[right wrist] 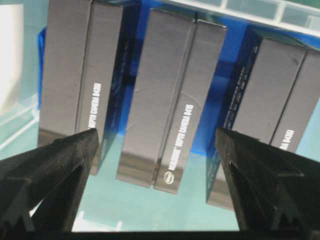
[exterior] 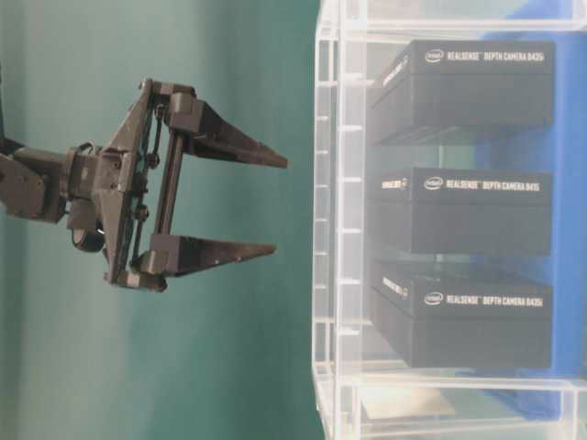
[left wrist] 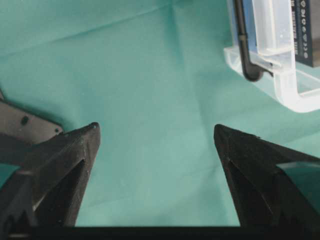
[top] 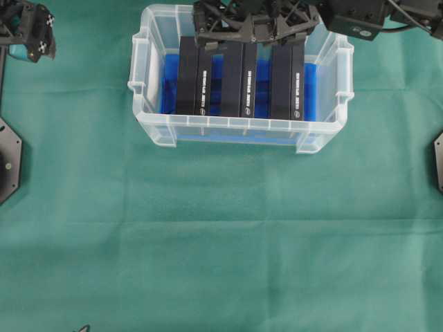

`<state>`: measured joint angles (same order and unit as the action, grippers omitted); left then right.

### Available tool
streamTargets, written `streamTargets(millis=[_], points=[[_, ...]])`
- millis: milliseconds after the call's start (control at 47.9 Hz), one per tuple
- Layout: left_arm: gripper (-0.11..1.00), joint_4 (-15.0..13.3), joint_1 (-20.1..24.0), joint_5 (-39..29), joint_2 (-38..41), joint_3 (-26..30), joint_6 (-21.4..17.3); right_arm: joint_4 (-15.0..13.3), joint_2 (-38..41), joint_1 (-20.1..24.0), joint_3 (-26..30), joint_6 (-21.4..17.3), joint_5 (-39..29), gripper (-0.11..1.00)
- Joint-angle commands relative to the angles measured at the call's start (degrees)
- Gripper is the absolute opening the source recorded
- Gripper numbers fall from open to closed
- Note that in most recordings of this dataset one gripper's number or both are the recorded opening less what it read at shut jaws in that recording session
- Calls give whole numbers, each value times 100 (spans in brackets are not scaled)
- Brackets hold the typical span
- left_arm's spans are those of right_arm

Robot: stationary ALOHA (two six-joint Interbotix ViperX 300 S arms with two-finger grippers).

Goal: Take out the box from the case.
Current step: 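Lower the open right gripper over the middle black box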

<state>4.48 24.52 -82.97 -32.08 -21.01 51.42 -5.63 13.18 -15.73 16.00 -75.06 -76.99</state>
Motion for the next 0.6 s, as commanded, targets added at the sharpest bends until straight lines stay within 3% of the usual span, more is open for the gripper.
streamTargets(millis=[0, 584], points=[[93, 0, 18, 0, -35, 62, -18, 9, -88, 26, 167, -35, 18, 94], [93, 9, 18, 0, -44, 53, -26, -18, -88, 35, 167, -88, 18, 94]])
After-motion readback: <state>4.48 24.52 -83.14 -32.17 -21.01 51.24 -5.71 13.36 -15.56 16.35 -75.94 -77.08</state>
